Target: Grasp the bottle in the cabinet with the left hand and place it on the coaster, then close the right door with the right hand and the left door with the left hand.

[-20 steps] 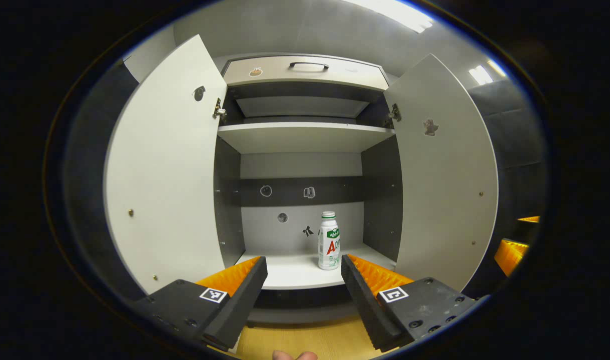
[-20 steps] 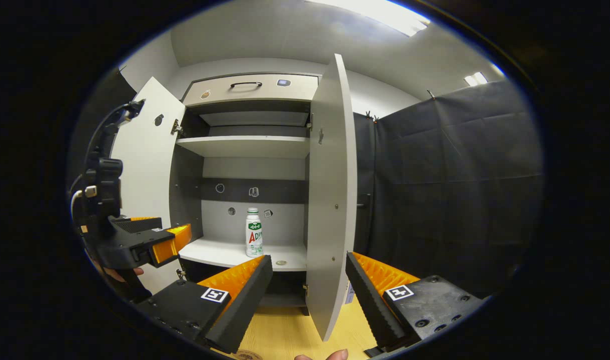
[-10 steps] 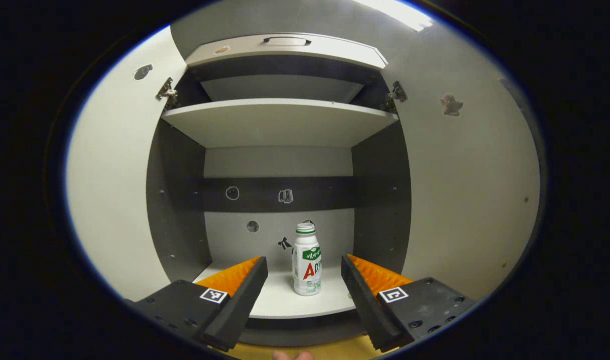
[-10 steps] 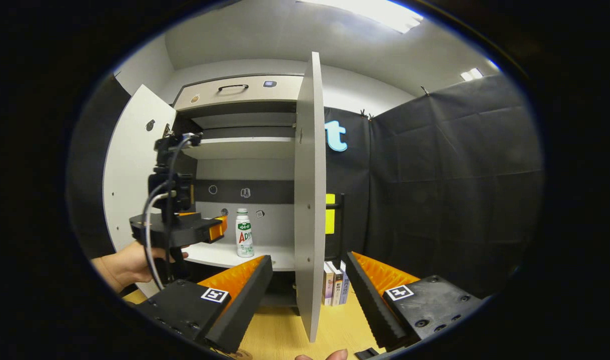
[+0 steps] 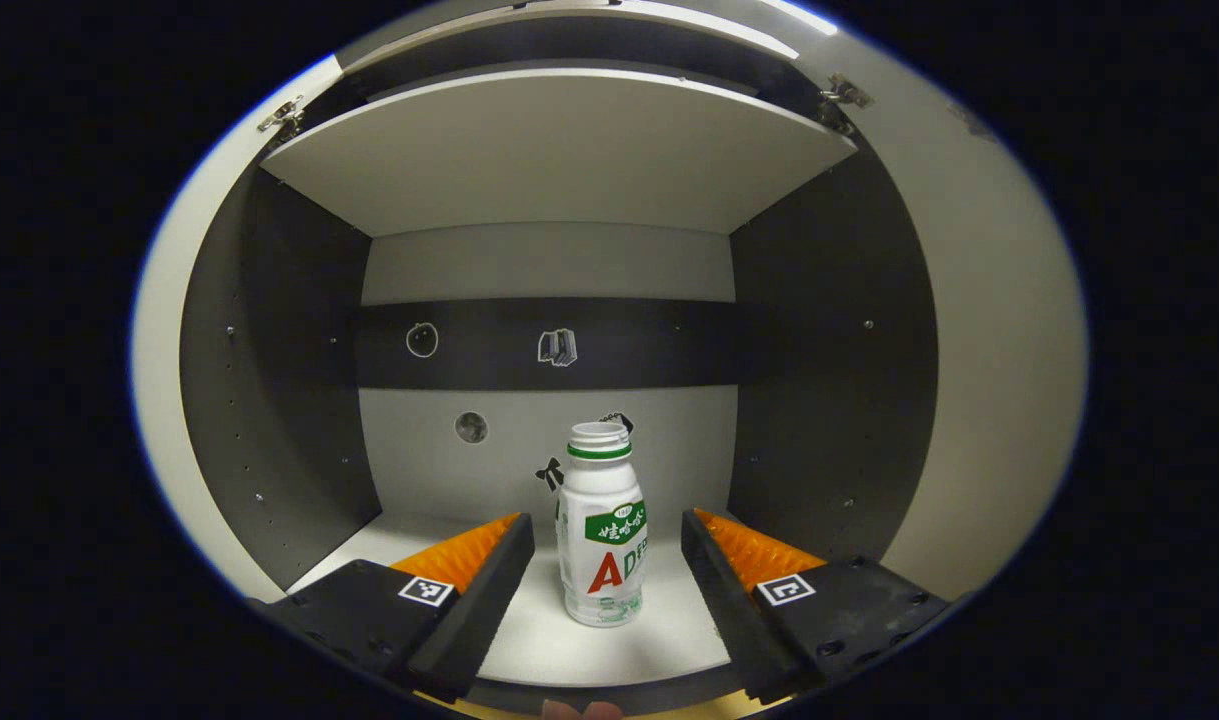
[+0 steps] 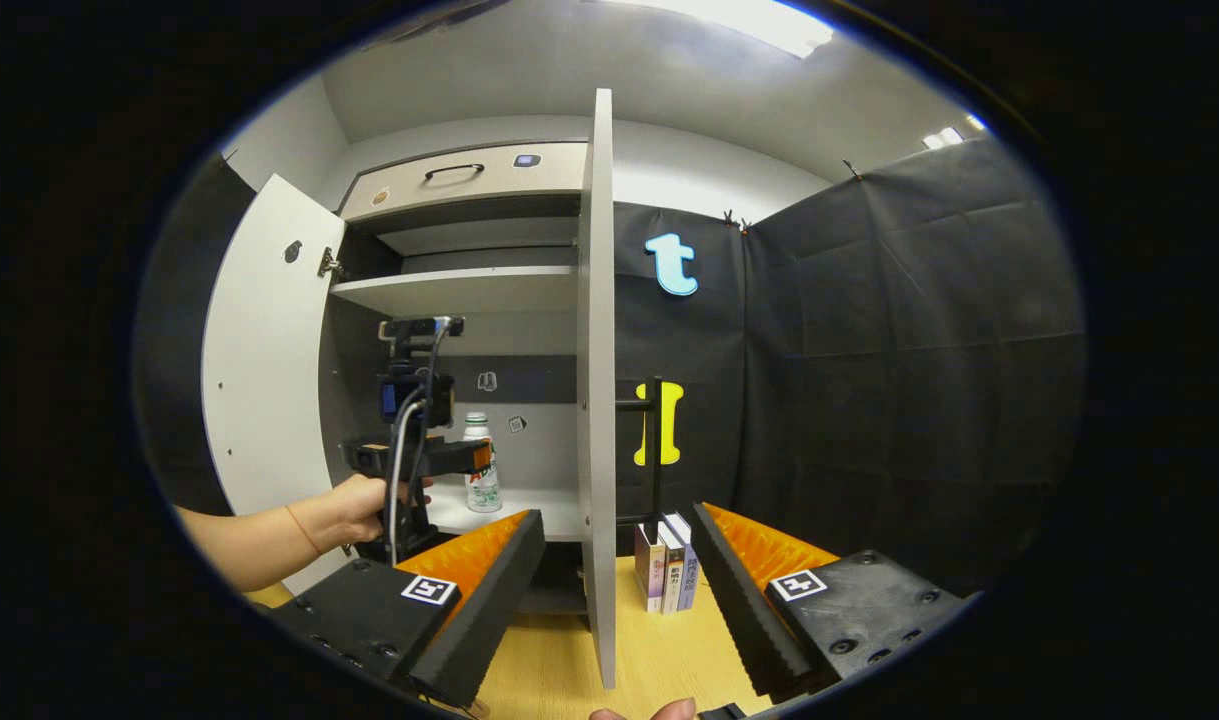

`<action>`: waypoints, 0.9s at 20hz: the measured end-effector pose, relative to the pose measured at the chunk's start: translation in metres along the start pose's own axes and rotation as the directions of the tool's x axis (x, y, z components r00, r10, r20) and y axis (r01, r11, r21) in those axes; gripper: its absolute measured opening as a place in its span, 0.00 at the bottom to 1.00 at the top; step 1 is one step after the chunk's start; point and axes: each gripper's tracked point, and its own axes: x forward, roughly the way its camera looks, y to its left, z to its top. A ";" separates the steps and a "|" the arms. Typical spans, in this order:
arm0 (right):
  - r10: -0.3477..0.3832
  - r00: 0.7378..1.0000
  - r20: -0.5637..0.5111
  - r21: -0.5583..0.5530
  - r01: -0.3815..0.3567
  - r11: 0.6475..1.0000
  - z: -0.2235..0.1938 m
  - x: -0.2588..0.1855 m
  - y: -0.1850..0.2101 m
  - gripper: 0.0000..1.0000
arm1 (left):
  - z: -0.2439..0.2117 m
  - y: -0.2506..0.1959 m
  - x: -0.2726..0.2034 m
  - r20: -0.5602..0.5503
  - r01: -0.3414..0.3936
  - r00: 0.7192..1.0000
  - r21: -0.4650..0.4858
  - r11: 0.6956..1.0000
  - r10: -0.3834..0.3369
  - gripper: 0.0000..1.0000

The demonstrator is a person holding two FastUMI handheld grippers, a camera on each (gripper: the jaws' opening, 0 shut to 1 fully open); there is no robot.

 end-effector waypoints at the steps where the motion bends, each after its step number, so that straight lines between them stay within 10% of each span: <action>1: 0.007 1.000 0.001 0.005 -0.007 1.000 -0.001 0.001 -0.001 0.97 | -0.004 0.000 0.009 -0.005 -0.004 1.000 0.006 1.000 0.004 0.94; 18: -0.008 1.000 0.001 -0.002 0.008 1.000 -0.006 0.012 -0.001 0.98 | 0.004 -0.002 0.023 -0.001 0.042 0.999 -0.001 0.999 -0.042 0.79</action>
